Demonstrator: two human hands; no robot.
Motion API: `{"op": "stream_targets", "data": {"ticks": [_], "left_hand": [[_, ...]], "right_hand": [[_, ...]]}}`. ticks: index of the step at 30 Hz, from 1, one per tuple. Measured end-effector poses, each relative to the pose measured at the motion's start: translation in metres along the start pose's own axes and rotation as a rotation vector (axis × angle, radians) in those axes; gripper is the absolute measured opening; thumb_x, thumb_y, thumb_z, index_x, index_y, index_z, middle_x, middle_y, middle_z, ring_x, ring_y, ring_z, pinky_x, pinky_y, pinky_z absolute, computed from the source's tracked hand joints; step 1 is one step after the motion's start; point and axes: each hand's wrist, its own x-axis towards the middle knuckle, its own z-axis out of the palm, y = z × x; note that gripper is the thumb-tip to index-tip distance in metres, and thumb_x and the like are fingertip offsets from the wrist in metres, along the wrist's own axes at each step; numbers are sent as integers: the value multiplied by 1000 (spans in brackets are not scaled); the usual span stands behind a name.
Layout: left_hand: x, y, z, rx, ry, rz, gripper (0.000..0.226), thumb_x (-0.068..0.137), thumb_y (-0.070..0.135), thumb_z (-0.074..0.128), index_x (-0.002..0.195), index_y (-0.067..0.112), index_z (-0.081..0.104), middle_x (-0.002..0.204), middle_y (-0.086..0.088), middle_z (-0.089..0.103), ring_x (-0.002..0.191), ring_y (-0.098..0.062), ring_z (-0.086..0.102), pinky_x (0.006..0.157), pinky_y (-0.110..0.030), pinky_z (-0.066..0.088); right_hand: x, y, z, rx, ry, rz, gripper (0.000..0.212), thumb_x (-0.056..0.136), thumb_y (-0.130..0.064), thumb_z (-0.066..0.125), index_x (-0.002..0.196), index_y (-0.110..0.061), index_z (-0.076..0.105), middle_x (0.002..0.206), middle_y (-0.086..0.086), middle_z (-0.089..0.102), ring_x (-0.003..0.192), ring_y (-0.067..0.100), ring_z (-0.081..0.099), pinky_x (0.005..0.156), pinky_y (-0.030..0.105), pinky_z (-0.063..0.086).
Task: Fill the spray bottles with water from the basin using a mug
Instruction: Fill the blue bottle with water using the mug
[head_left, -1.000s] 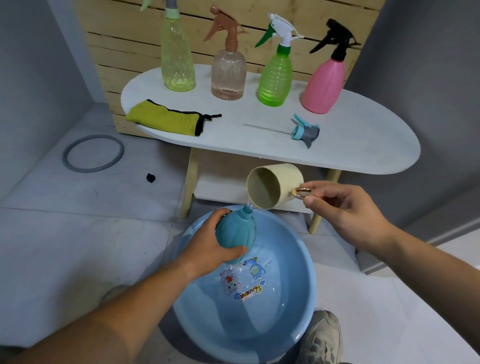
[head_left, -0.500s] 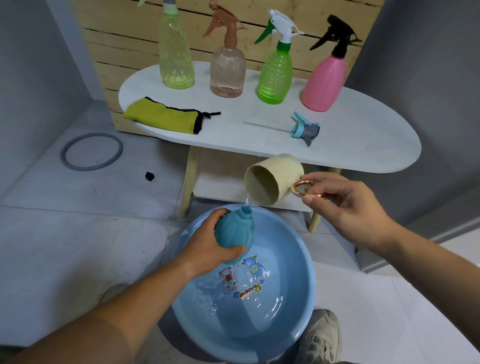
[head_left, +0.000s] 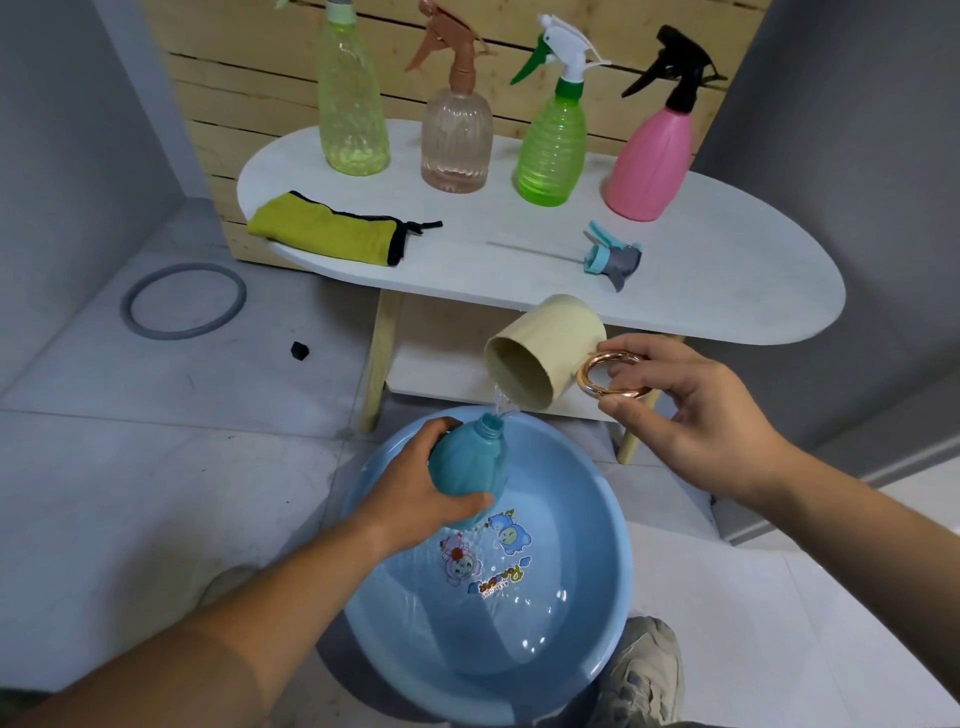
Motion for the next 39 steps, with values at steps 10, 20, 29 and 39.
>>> {"op": "stream_targets", "data": {"ticks": [10,20,29,39], "left_hand": [[3,-8,0,-15,-16,-4,81,61,30,93,130,34,51,124,10,61,112,-4,61,78,-14,55],[3,-7,1,-17,-19,-19,87,50,45,87,129,37,51,124,11,61,113,-5,61,85,-24,58],[0,-22,-3,18,16,-42,70,69,12,94,125,27,54,124,4,60,113,-10,60,76,-12,51],[-7,-51,-14,62,47,-140,72,67,18,95,123,34,53,120,11,62,110,-10,62,83,-27,57]], "right_hand": [[-3,-5,0,-69,-50,-89,4,89,-26,70,86,-27,73,134,-6,55,118,7,60,89,32,55],[-4,-8,5,-228,-91,-185,5,87,-19,73,88,-14,75,134,4,57,111,20,60,94,35,49],[-1,16,49,337,-10,531,19,89,-27,72,75,-15,76,95,21,70,76,27,58,77,39,51],[-11,108,148,76,-186,893,40,87,-41,70,70,-5,68,55,-3,51,56,17,47,53,26,37]]}}
